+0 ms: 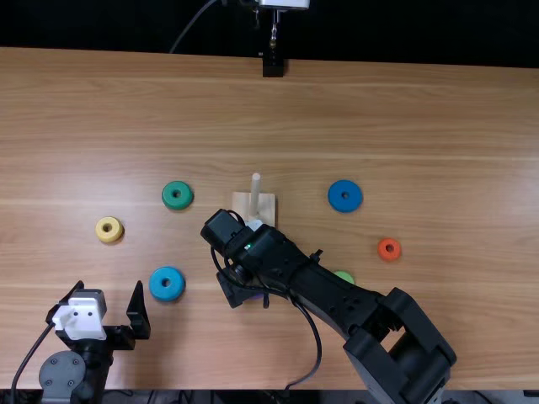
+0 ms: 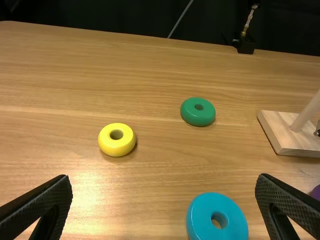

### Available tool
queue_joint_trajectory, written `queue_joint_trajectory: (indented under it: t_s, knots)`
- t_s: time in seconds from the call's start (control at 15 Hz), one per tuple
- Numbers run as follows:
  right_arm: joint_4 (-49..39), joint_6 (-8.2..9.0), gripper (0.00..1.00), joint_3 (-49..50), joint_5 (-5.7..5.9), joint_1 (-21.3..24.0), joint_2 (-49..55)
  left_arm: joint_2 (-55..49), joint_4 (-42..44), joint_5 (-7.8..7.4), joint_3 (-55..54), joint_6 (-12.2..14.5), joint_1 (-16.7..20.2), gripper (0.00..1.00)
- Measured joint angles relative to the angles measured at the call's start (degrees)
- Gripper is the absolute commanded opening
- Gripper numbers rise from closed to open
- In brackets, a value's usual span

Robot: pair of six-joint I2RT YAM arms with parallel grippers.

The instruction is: Build the Hanoi tower: stack the rings onto the peg from bottom to top in this color order: purple, dark blue, light blue, dark green, light green, yellow, orange.

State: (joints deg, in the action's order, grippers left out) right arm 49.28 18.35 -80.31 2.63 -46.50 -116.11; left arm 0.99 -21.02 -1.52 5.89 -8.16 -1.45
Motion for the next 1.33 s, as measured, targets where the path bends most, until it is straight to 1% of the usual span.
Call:
queue_joint_trajectory:
  t_s: [0.07,0.27,0.47,0.6,0.73,1.07,1.33]
  knots:
    - [0.0,0.00,0.16,0.0,0.00,0.0,0.0,0.0,0.0,0.02,0.0,0.0,0.0,1.00]
    - [0.1,0.00,0.16,-0.1,0.02,0.0,0.0,0.0,0.0,0.02,0.0,0.0,0.0,1.00]
    - [1.7,0.17,0.16,-3.9,0.00,0.0,0.4,0.0,0.0,0.00,0.0,0.0,0.0,1.00]
    - [6.5,0.24,0.16,-6.0,0.26,0.0,4.7,0.0,0.0,0.00,0.0,0.0,0.0,1.00]
    - [12.3,0.24,0.16,-11.5,0.39,0.0,7.6,0.0,0.0,0.00,0.0,0.0,0.0,1.00]
    - [25.9,0.22,0.17,-21.6,0.81,0.0,8.2,0.0,0.0,0.00,0.0,0.0,0.0,1.00]
    - [30.7,0.04,0.19,-32.0,1.01,0.0,8.2,0.0,0.0,0.02,0.0,0.0,0.0,1.00]
